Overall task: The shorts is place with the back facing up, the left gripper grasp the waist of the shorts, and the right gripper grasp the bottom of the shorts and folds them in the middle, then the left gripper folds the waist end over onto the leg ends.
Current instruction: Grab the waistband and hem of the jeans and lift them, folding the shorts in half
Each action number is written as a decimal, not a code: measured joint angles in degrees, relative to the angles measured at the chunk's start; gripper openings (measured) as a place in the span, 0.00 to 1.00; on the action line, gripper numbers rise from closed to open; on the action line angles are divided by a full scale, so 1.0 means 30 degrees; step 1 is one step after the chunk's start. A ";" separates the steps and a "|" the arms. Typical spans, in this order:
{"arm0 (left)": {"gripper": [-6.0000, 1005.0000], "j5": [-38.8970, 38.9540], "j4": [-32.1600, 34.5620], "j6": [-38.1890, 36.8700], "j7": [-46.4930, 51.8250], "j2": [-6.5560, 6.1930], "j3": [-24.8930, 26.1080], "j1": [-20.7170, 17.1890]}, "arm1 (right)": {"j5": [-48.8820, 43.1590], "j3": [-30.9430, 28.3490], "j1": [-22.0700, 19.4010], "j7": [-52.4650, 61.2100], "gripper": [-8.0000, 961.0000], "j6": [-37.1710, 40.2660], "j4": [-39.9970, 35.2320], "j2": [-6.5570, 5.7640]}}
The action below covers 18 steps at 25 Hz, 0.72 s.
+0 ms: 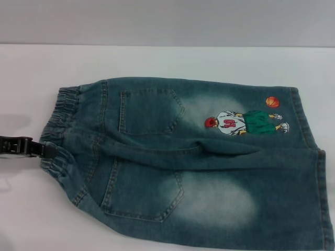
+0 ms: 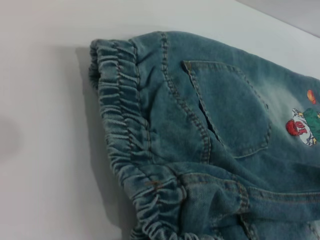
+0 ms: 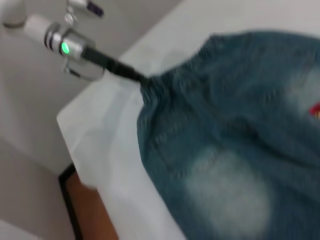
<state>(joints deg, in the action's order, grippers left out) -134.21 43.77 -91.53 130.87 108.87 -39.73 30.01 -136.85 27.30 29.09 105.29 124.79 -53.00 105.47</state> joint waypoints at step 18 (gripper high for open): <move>0.05 0.0000 -0.0002 0.0011 -0.0001 0.0251 0.0204 -0.0031 | -0.4516 0.1211 -0.0324 0.0065 0.62 -0.1591 0.0809 0.0368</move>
<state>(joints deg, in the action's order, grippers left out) -134.21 43.76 -91.50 130.87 109.62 -39.11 29.92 -150.40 30.93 28.12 105.48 120.02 -50.57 106.57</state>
